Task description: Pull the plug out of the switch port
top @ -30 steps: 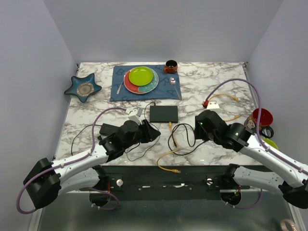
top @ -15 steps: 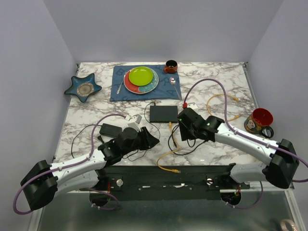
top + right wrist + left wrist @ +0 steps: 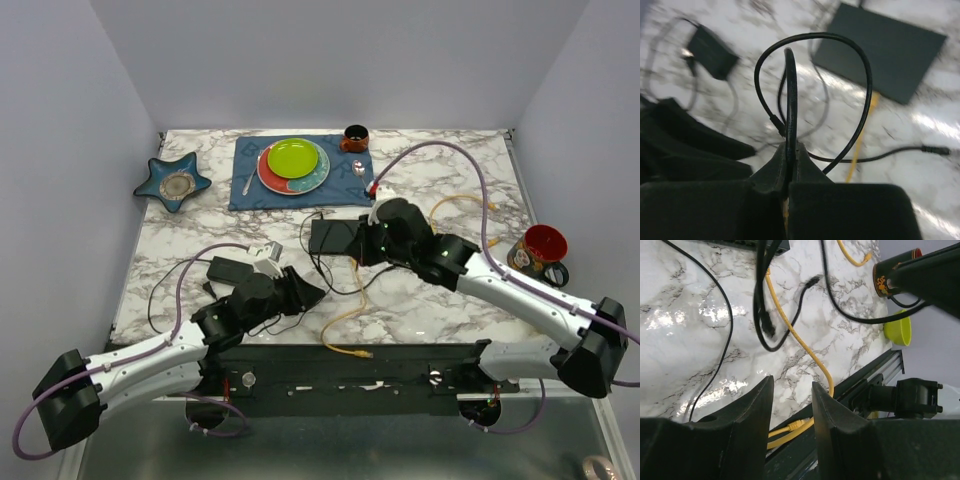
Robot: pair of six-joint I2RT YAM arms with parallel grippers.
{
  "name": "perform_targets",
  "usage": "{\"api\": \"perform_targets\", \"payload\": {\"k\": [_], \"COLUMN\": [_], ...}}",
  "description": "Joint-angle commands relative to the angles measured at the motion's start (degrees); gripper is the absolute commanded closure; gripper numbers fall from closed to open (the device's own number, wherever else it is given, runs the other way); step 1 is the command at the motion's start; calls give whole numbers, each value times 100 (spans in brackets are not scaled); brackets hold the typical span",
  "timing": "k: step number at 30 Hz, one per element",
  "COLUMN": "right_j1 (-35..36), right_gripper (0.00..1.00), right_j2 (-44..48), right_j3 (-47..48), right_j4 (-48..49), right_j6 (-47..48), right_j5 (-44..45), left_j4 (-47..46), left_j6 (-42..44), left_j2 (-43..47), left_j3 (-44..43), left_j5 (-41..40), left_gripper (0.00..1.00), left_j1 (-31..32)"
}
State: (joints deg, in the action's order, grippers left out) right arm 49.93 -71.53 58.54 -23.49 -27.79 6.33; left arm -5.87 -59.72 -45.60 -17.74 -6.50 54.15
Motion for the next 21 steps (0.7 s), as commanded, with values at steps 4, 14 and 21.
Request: {"api": "perform_targets", "payload": {"k": [4,14,21], "right_j1": [43,-19,-19], "right_gripper": [99,99,99], "right_j2": [235,1131,1468], "right_j3": [905,441,787], "right_j4": [1380,2734,1280], "right_j6": [-191,-639,-218], "right_j5": [-1477,-1759,2323], "left_j4": [375,543,806], "left_j6": [-145,-171,-215], "left_j2": [446,869,1229], "left_j3": [104,183,227], "left_j5": [-571,-844,-967], "left_gripper": [56,57,57], "left_j1": [43,52,60]}}
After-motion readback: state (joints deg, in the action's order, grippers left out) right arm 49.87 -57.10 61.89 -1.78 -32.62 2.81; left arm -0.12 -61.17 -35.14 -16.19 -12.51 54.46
